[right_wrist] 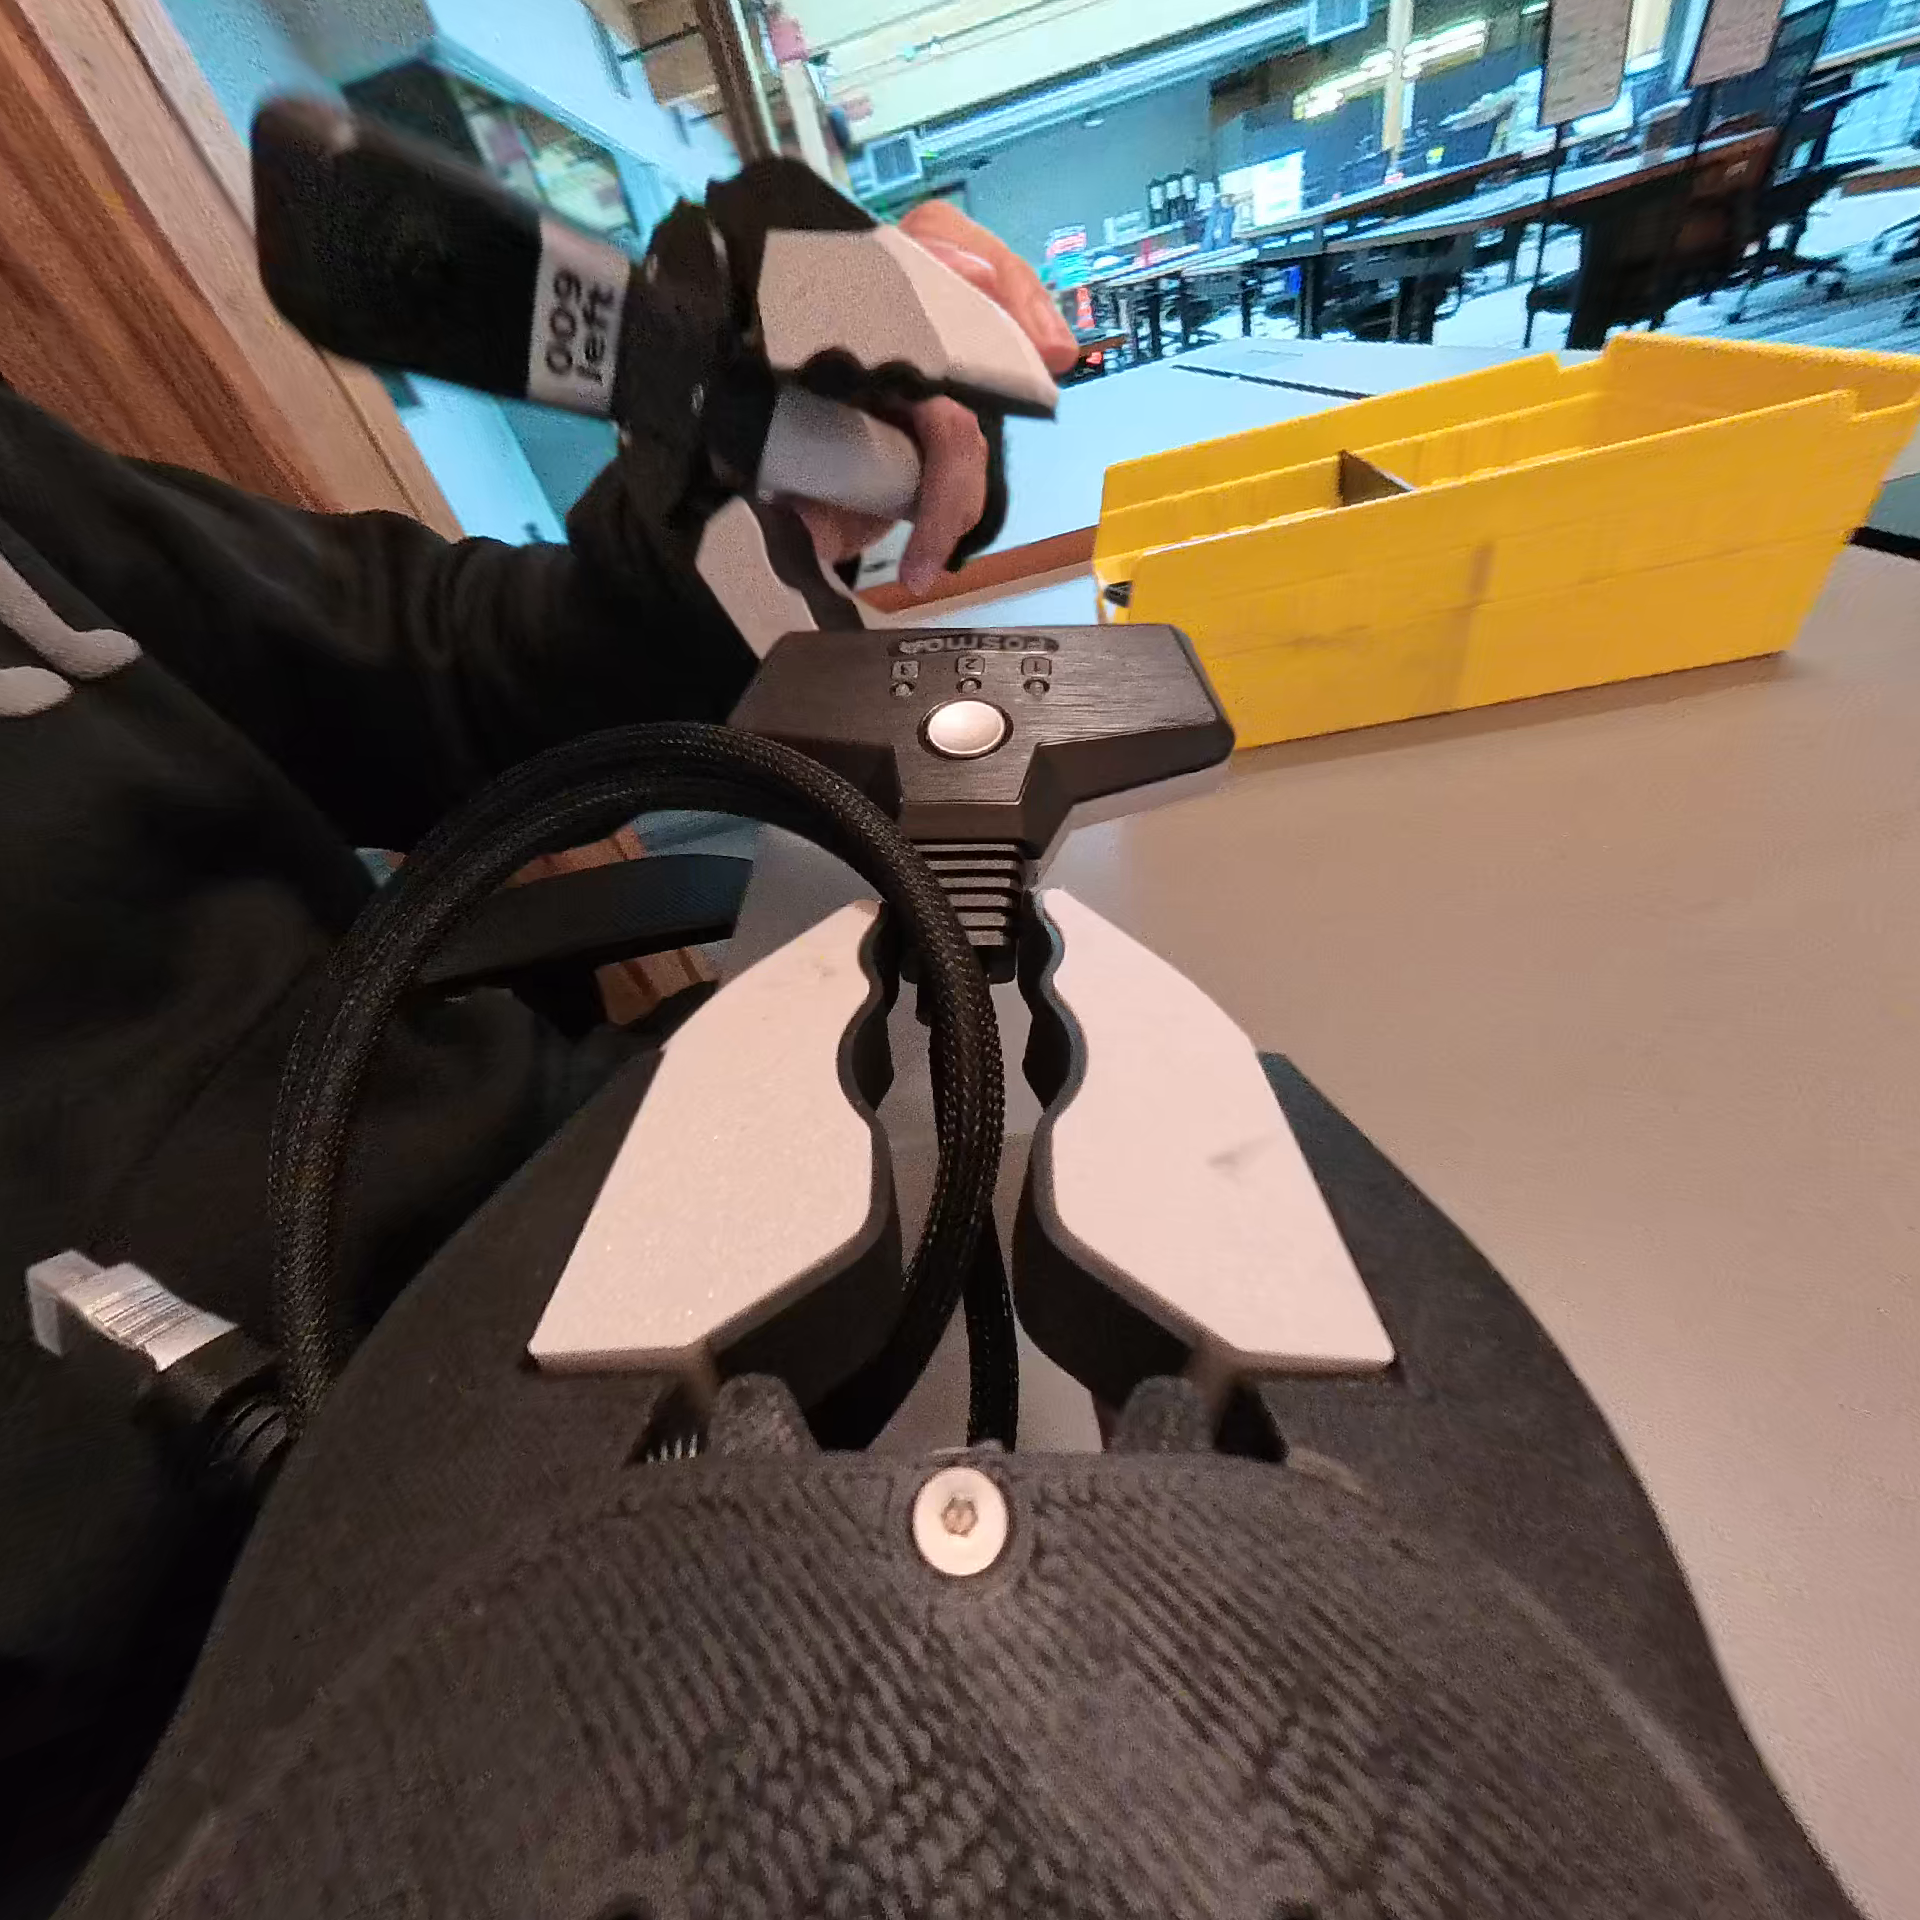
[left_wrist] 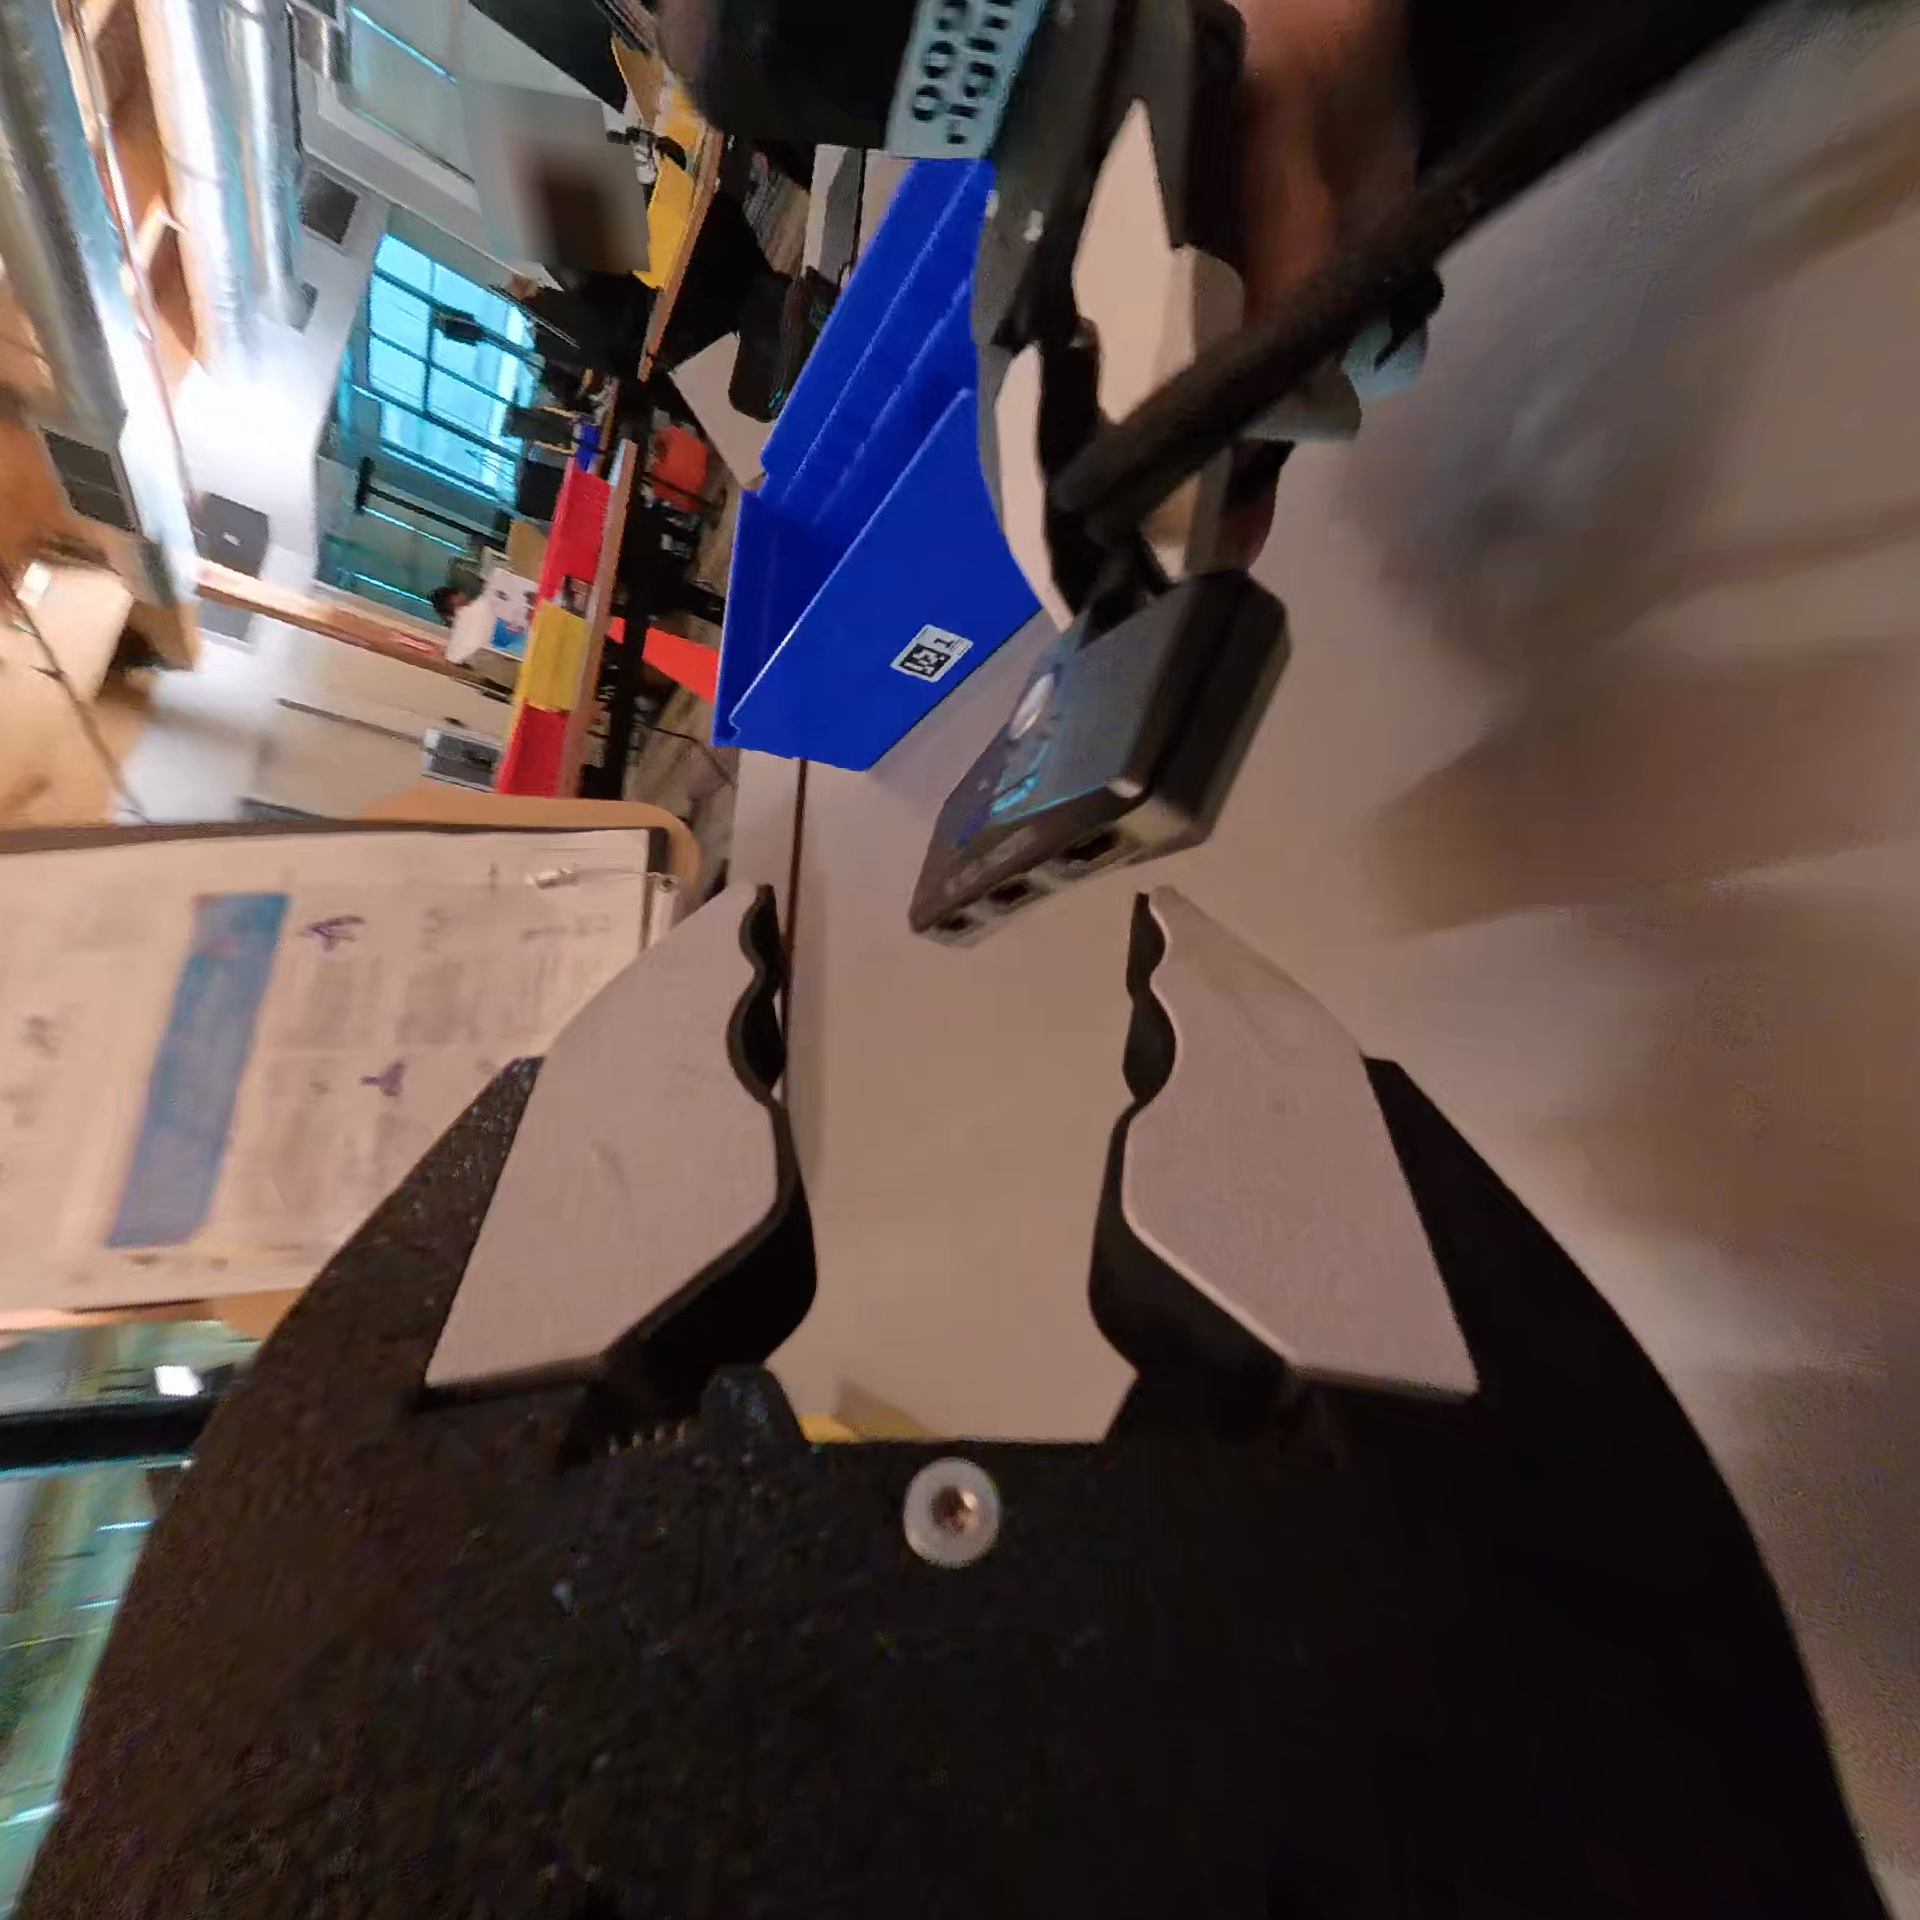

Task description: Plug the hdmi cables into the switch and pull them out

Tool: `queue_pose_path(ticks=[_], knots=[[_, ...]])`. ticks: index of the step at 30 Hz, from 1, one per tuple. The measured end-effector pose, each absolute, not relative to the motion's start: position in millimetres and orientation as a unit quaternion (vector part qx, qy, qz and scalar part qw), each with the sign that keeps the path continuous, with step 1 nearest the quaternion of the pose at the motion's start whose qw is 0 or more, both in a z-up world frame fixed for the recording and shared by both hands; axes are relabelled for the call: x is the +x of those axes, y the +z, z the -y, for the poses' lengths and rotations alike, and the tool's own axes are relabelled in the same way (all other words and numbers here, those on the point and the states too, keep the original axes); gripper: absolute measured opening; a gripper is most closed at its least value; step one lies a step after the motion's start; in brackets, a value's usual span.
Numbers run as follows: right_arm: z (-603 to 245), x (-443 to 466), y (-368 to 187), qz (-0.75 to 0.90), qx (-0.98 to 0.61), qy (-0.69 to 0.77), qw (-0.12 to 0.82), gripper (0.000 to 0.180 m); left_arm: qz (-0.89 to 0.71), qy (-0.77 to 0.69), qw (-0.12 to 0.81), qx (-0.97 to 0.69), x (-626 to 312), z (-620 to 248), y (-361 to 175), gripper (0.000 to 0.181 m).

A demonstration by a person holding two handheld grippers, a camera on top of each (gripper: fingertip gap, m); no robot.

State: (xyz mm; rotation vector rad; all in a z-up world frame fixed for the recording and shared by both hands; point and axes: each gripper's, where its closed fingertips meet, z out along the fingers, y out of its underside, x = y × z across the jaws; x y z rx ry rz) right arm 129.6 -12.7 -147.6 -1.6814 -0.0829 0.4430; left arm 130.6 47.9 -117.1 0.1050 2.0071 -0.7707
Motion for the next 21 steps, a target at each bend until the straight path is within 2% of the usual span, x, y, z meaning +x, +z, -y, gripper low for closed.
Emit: queue_pose_path(ticks=[2,4,9,21], knots=[[8,124,-142,0.036,-0.726,0.212,0.653,0.022,-0.808,-0.287,0.509,0.072,133,-38,-123,0.055],[3,122,-138,0.024,-0.719,0.221,0.659,0.022,-0.788,-0.279,0.541,0.09,134,-28,-124,0.03],[4,131,-123,-0.009,-0.687,0.213,0.695,0.022,-0.729,-0.236,0.639,0.068,142,-27,-113,0.027],[16,143,-101,-0.021,-0.644,0.164,0.747,0.023,-0.709,-0.26,0.655,0.021,152,-15,-98,0.027]])
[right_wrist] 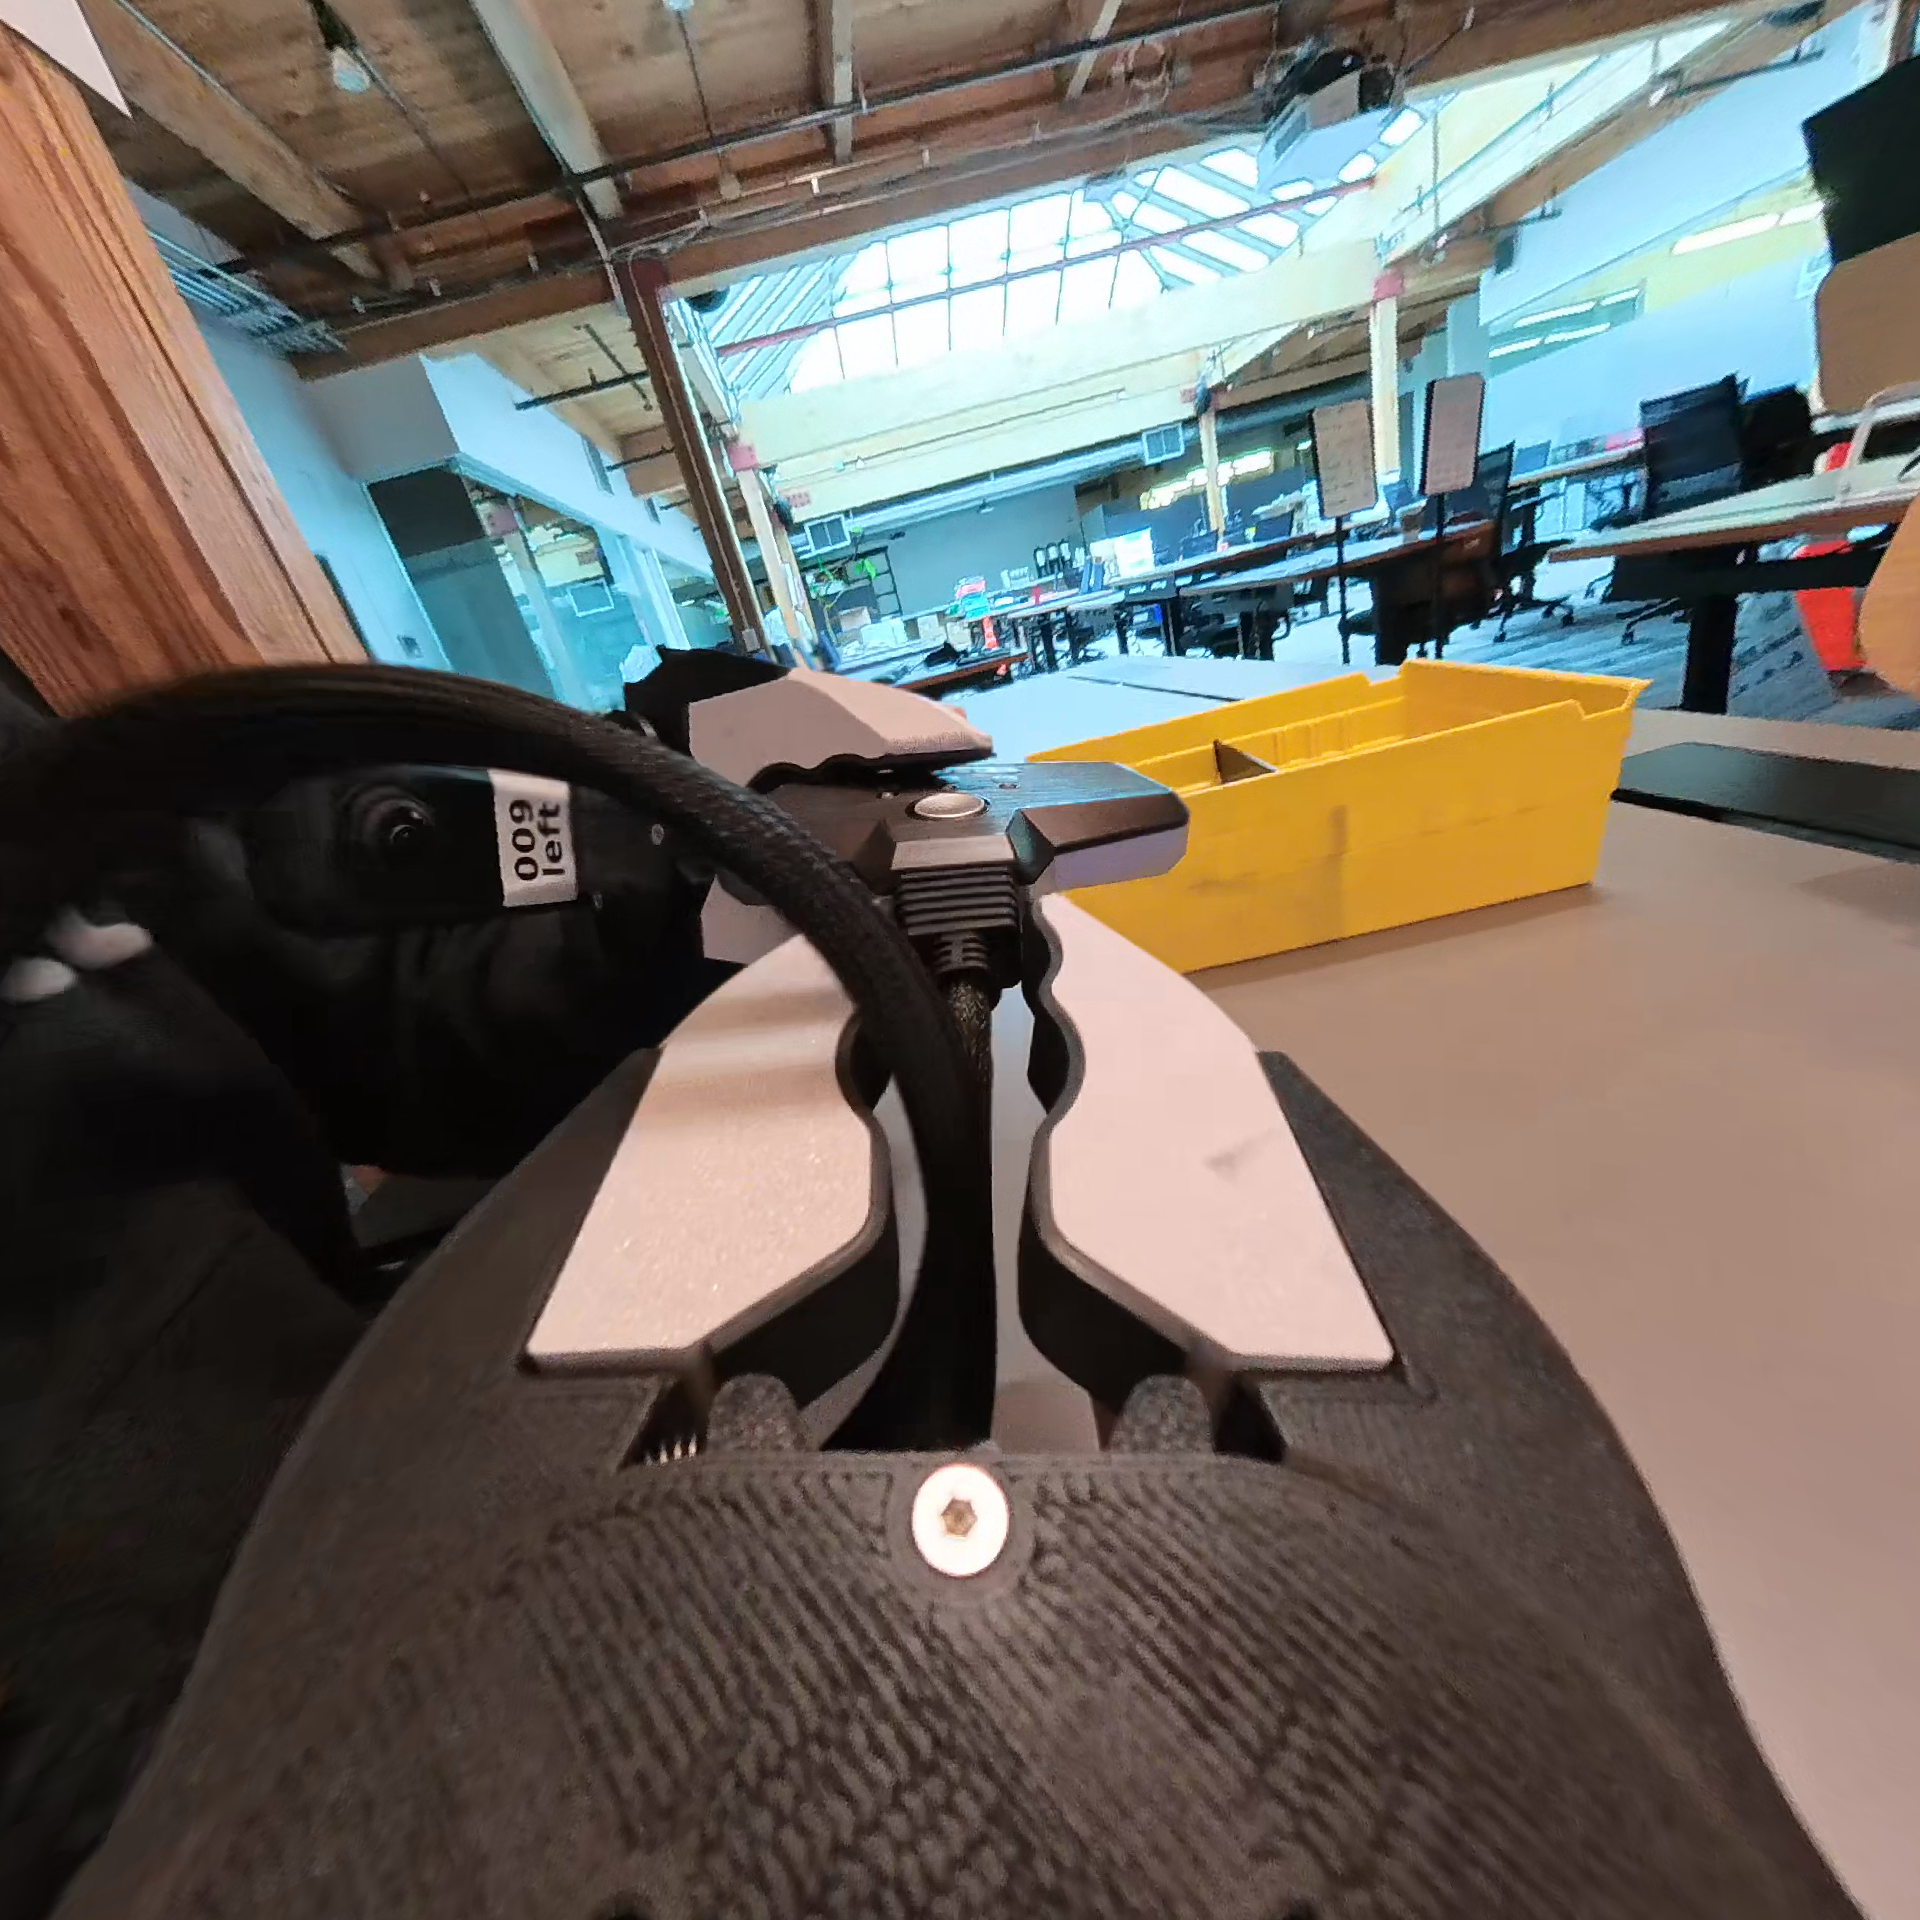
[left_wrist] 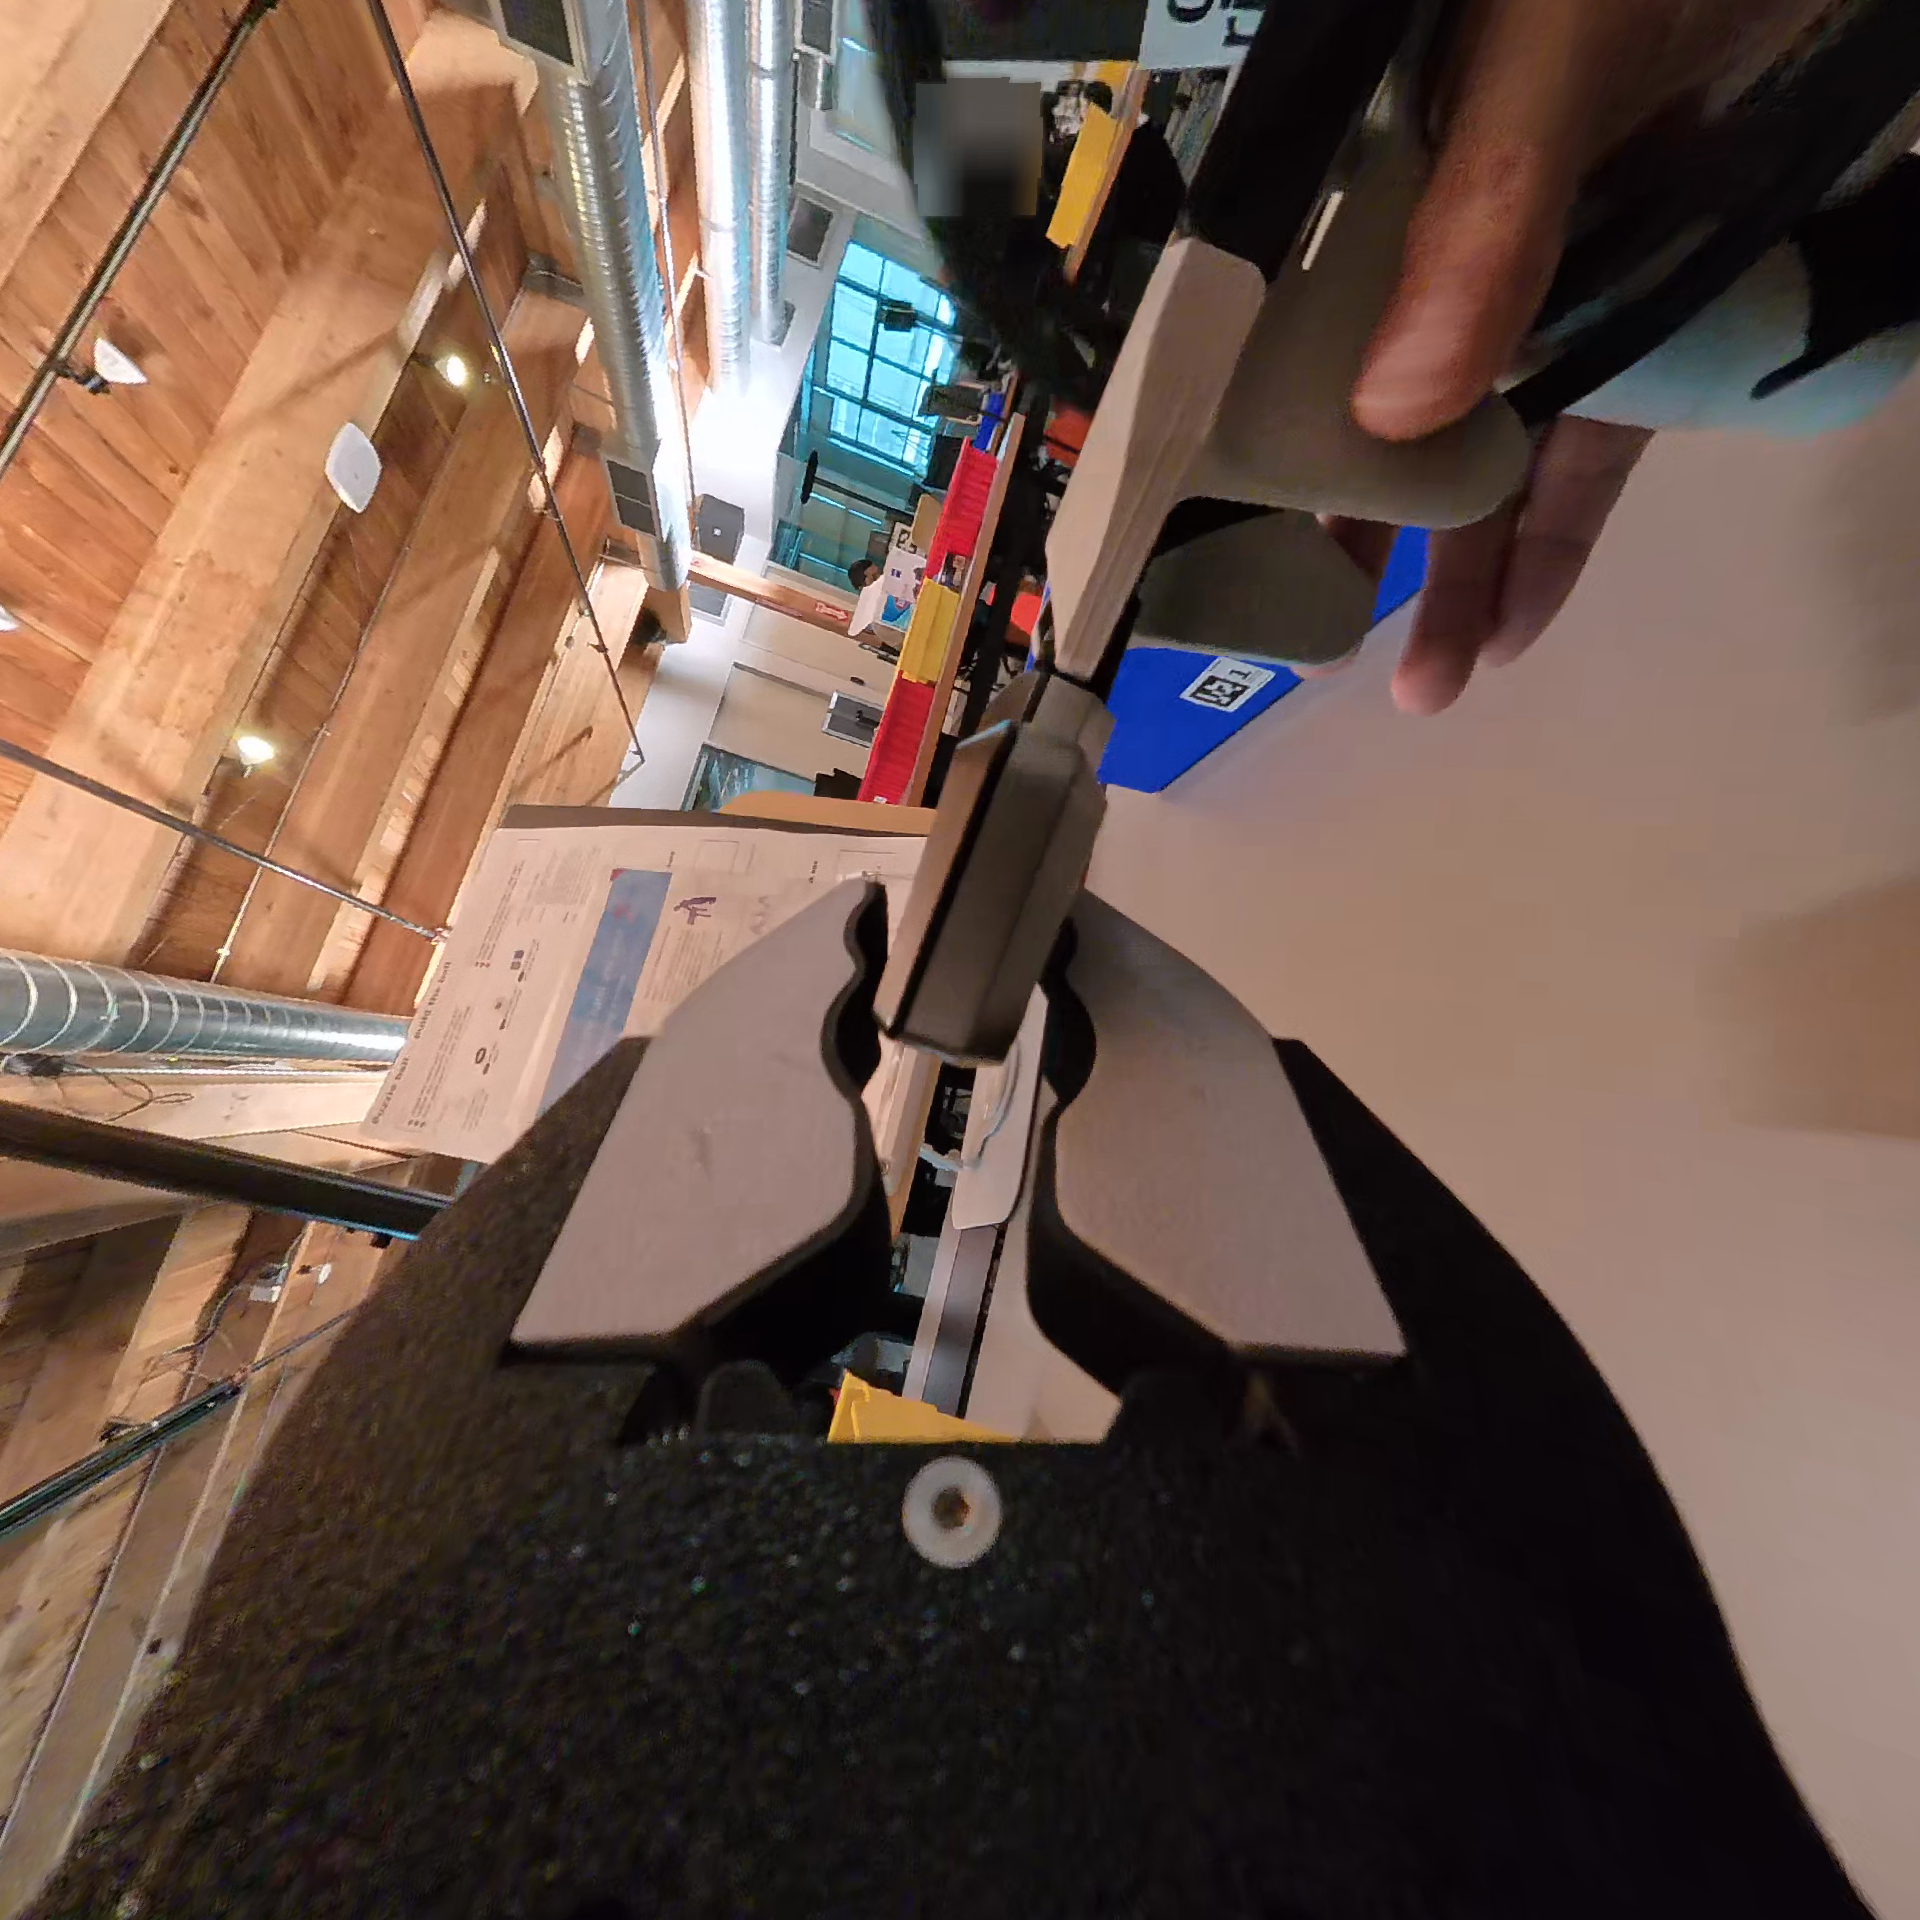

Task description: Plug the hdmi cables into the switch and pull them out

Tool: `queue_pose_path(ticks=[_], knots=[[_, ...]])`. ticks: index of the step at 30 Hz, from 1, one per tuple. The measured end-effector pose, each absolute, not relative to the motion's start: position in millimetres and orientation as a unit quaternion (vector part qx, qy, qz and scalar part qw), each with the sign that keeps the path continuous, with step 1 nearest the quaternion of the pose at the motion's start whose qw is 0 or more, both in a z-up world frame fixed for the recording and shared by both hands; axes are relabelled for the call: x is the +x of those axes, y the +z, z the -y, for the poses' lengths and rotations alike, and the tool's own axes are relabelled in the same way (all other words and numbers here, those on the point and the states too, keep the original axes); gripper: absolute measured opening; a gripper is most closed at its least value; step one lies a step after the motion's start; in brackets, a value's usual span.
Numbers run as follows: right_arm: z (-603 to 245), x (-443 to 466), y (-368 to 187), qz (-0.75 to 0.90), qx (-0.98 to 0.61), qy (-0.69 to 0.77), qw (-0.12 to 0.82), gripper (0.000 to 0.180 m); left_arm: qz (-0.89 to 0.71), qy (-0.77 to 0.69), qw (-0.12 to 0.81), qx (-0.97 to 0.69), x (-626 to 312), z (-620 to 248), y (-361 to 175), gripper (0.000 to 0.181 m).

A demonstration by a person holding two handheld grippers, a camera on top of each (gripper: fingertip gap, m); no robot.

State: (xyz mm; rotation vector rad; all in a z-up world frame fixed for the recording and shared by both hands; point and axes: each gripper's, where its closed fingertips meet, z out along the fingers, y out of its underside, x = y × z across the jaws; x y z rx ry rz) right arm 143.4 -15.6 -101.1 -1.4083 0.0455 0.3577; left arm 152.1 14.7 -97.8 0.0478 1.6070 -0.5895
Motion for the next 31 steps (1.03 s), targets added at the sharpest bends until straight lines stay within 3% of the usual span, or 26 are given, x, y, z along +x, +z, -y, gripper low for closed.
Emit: queue_pose_path(ticks=[9,16,20,24,27,31], knots=[[18,145,-110,-0.01,-0.655,0.147,0.741,0.023,-0.713,-0.269,0.647,0.043,153,-12,-106,0.029],[39,154,-104,0.008,-0.651,0.121,0.75,0.023,-0.71,-0.323,0.625,0.0,138,-36,-99,0.046],[38,151,-110,0.031,-0.654,0.12,0.746,0.023,-0.696,-0.419,0.57,-0.126,136,-80,-73,0.043],[30,157,-118,0.043,-0.667,0.099,0.737,0.023,-0.694,-0.42,0.505,-0.296,147,-161,-50,0.037],[24,164,-121,0.049,-0.664,0.087,0.741,0.023,-0.738,-0.329,0.423,-0.409,153,-234,-66,0.038],[21,171,-124,0.051,-0.648,0.095,0.754,0.023,-0.81,-0.276,0.292,-0.427,150,-286,-100,0.036]])
